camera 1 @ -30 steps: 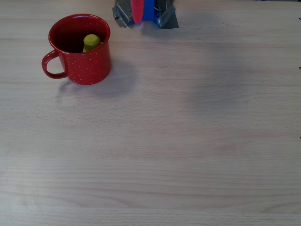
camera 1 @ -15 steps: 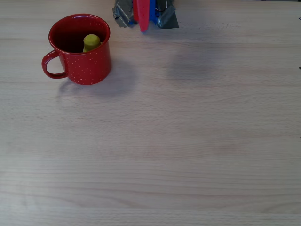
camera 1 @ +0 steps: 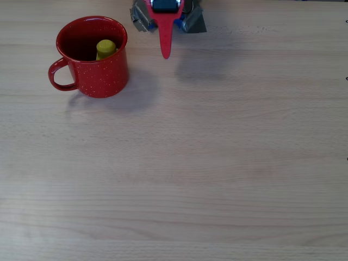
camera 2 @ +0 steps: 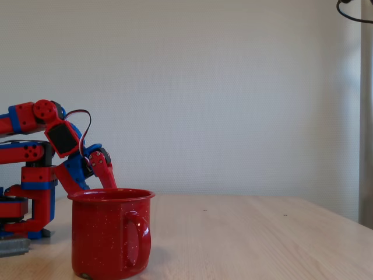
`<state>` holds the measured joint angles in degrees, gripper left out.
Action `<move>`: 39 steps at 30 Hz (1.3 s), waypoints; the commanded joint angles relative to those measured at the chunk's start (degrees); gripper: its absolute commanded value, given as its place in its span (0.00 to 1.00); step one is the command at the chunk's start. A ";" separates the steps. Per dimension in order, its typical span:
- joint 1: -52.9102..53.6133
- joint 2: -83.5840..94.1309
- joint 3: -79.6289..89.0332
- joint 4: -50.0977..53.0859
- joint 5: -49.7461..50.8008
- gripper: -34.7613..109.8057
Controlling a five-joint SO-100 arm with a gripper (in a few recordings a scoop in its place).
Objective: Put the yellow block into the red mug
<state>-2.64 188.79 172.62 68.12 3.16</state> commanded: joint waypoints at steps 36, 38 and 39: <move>4.31 0.62 -1.49 -0.62 5.01 0.24; 4.31 0.62 -1.49 -0.62 5.01 0.24; 4.31 0.62 -1.49 -0.62 5.01 0.24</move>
<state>0.35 189.05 172.62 68.12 7.29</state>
